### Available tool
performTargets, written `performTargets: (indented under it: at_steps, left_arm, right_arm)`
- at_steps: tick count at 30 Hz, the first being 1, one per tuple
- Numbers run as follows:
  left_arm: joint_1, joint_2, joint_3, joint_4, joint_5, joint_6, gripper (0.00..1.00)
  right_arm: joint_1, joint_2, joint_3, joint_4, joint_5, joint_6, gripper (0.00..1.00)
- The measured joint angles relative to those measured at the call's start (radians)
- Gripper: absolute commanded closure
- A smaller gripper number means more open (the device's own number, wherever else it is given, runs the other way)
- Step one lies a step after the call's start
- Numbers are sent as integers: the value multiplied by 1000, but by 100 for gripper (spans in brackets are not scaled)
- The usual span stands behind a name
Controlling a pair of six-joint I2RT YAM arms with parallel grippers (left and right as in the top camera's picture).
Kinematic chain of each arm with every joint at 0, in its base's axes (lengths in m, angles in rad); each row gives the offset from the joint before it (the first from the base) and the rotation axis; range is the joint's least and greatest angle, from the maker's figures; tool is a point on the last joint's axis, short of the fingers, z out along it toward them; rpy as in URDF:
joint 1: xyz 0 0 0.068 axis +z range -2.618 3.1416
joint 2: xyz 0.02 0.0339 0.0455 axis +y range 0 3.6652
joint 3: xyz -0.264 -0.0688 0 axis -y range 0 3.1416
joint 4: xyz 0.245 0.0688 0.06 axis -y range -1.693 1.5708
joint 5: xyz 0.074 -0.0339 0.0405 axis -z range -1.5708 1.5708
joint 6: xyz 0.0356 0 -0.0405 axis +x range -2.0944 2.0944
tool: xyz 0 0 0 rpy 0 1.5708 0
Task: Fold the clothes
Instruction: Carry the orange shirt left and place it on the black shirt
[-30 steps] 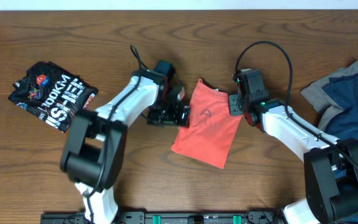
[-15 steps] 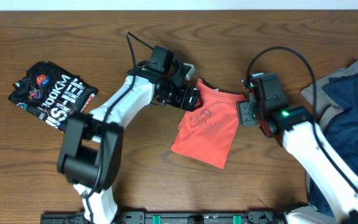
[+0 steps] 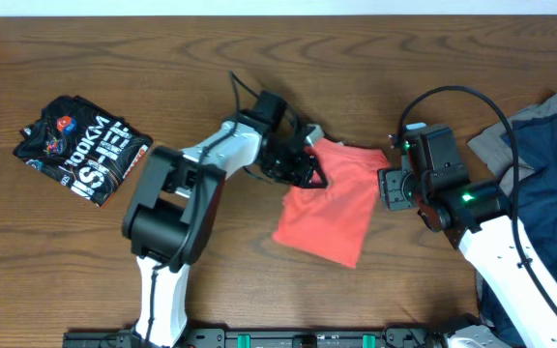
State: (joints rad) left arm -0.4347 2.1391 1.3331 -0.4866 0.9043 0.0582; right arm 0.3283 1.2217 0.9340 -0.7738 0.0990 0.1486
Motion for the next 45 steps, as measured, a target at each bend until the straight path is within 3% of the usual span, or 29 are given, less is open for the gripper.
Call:
performTargets:
  at_steps: [4,14,23,31,33,34,35,36,37,45]
  left_arm:
    - [0,8,2,9,-55,-46,94]
    - [176,-125,24,-9,-248,-111,94]
    - [470,-402,42,-73,-640,-133,93]
    - [708,-425,44,18,-774,-145,92]
    - [766,-425,44,40,-784,-165,87]
    - [785,-425,44,44,-787,-171,77]
    - [811,-425,44,46,-793,-184,53]
    - [832,-425,44,46,-797,-195,24]
    - [849,-425,44,47,-800,-202,2]
    - [912,-425,44,27,-804,-229,2]
  right_arm:
    - [0,0,0,-11,0,0,31]
    - [-12,0,0,-15,3,0,31]
    - [-13,0,0,-18,3,0,31]
    - [-13,0,0,-32,3,0,31]
    - [-13,0,0,-39,3,0,31]
    - [-13,0,0,-42,3,0,31]
    - [-13,0,0,-44,3,0,31]
    - [-13,0,0,-45,3,0,31]
    - [-13,0,0,-45,3,0,31]
    - [-13,0,0,-45,3,0,31]
